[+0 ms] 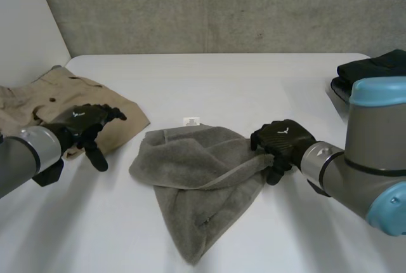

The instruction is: Fold the laundry.

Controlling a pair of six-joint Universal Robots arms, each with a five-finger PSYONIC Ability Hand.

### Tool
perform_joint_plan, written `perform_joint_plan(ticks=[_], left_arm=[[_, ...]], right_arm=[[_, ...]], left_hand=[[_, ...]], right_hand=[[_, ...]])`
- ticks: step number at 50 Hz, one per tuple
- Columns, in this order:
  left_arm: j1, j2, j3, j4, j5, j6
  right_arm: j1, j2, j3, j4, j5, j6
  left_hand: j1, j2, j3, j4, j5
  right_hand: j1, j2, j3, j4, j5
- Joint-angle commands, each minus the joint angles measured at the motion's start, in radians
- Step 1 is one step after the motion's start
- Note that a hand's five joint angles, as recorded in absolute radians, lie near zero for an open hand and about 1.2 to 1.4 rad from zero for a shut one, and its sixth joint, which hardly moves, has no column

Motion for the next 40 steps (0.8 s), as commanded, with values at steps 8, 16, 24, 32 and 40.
perform_joint_plan(ticks=[8,16,24,32,40], left_arm=[[-0.031,-0.163,0.032,0.038,0.062,-0.006],[-0.134,-0.249,0.105,0.067,0.033,-0.055],[-0.280,-0.327,0.194,0.058,0.011,-0.133],[-0.295,-0.288,0.280,0.044,-0.208,-0.123],[-0.286,-0.222,0.570,0.135,-0.252,0.023]], right_arm=[[0.104,-0.068,-0.006,-0.205,0.022,0.034],[0.153,-0.301,-0.072,-0.205,0.021,0.089],[0.151,-0.370,-0.101,-0.191,0.006,0.218],[0.043,-0.367,-0.087,-0.189,0.012,0.171],[0.003,-0.184,-0.209,-0.223,0.047,0.019]], left_hand=[[-0.040,-0.027,-0.038,-0.027,-0.023],[-0.090,-0.078,-0.089,-0.078,-0.074],[0.296,0.309,0.298,0.309,0.312],[1.131,1.144,1.133,1.144,1.148],[1.131,1.144,1.133,1.144,1.148]], right_hand=[[0.798,0.797,0.796,0.810,0.804],[0.798,0.797,0.796,0.810,0.804],[0.798,0.797,0.796,0.810,0.804],[0.798,0.797,0.796,0.810,0.804],[0.798,0.797,0.796,0.810,0.804]])
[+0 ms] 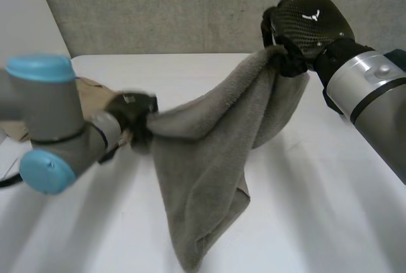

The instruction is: Fold the laundry.

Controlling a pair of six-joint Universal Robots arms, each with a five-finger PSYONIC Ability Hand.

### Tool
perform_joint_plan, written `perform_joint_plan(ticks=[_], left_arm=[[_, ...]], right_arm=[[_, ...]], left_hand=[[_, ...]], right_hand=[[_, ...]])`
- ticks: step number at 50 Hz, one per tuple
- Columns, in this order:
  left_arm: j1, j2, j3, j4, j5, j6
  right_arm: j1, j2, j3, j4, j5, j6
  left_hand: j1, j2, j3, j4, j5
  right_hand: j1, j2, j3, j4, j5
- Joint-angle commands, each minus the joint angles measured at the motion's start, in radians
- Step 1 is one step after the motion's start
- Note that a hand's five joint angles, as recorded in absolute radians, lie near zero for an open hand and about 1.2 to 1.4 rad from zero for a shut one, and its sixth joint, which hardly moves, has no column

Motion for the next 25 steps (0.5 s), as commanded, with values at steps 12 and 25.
perform_joint_plan(ticks=[12,25], left_arm=[[-0.053,0.090,0.468,0.276,-0.134,0.146],[-0.046,0.107,0.083,0.256,-0.179,0.169]], right_arm=[[-0.086,0.293,-0.361,-0.561,0.213,-0.021],[-0.075,0.192,-0.030,-0.447,0.116,-0.004]], left_hand=[[0.257,0.210,0.212,0.203,0.249],[0.181,0.134,0.137,0.128,0.173]], right_hand=[[0.257,0.221,0.213,0.202,0.224],[0.257,0.221,0.213,0.202,0.224]])
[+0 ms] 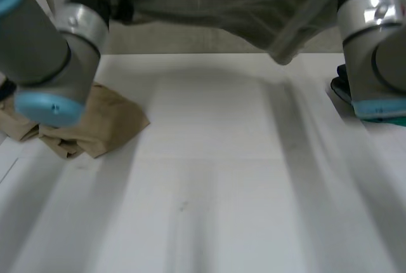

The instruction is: Fold the laundry.

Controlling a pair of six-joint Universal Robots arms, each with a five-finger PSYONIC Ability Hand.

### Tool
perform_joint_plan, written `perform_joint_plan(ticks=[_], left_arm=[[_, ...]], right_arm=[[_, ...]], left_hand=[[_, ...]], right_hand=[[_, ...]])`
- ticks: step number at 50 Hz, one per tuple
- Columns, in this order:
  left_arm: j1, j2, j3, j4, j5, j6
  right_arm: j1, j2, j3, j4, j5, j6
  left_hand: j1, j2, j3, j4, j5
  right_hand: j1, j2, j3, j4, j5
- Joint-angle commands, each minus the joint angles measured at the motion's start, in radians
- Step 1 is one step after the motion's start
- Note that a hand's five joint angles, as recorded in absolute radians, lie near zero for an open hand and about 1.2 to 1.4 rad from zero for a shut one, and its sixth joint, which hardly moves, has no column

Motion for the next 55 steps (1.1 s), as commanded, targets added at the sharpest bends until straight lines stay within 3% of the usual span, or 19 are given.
perform_joint_plan(ticks=[1,11,12,15,22,31,38,43,48,55], left_arm=[[0.024,-0.015,-0.281,-0.010,0.004,0.028],[0.066,-0.151,-0.469,-0.004,0.064,0.202],[0.075,-0.160,-0.486,-0.007,0.069,0.227],[0.087,-0.157,-0.509,-0.011,0.071,0.259],[0.144,-0.044,-0.593,-0.021,0.116,0.259],[0.299,0.112,-0.702,-0.062,0.261,0.187],[0.405,0.114,-0.764,-0.116,0.348,0.189],[0.440,0.090,-0.762,-0.117,0.419,0.221],[0.443,0.030,-0.727,-0.114,0.465,0.287],[0.400,-0.058,-0.666,-0.108,0.457,0.333]], right_arm=[[-0.015,-0.050,0.253,0.101,-0.073,-0.007],[-0.021,0.005,0.494,0.122,-0.159,-0.100],[-0.020,0.023,0.514,0.125,-0.164,-0.135],[-0.017,0.040,0.531,0.127,-0.162,-0.186],[-0.021,0.051,0.536,0.157,-0.162,-0.231],[-0.032,0.062,0.522,0.167,-0.161,-0.219],[-0.051,0.088,0.480,0.185,-0.132,-0.199],[-0.057,0.105,0.456,0.217,-0.133,-0.186],[-0.052,0.115,0.450,0.239,-0.132,-0.189],[-0.051,0.117,0.457,0.240,-0.132,-0.191]], left_hand=[[0.120,0.066,0.070,0.062,0.112],[-0.547,-0.600,-0.597,-0.604,-0.555],[-0.745,-0.798,-0.795,-0.802,-0.753],[-0.958,-1.011,-1.008,-1.015,-0.966],[-0.965,-1.018,-1.015,-1.022,-0.973],[-0.965,-1.018,-1.015,-1.022,-0.973],[-0.542,-0.595,-0.592,-0.599,-0.550],[-0.527,-0.580,-0.577,-0.584,-0.535],[-0.820,-0.873,-0.870,-0.878,-0.828],[-0.715,-0.768,-0.765,-0.772,-0.723]], right_hand=[[0.257,0.221,0.204,0.200,0.218],[0.257,0.221,0.204,0.200,0.218],[0.257,0.221,0.204,0.200,0.218],[0.257,0.221,0.204,0.200,0.218],[0.257,0.221,0.204,0.200,0.218],[0.257,0.221,0.204,0.200,0.218],[0.257,0.221,0.204,0.200,0.218],[0.257,0.221,0.204,0.200,0.218],[0.257,0.221,0.204,0.200,0.218],[0.257,0.221,0.204,0.200,0.218]])
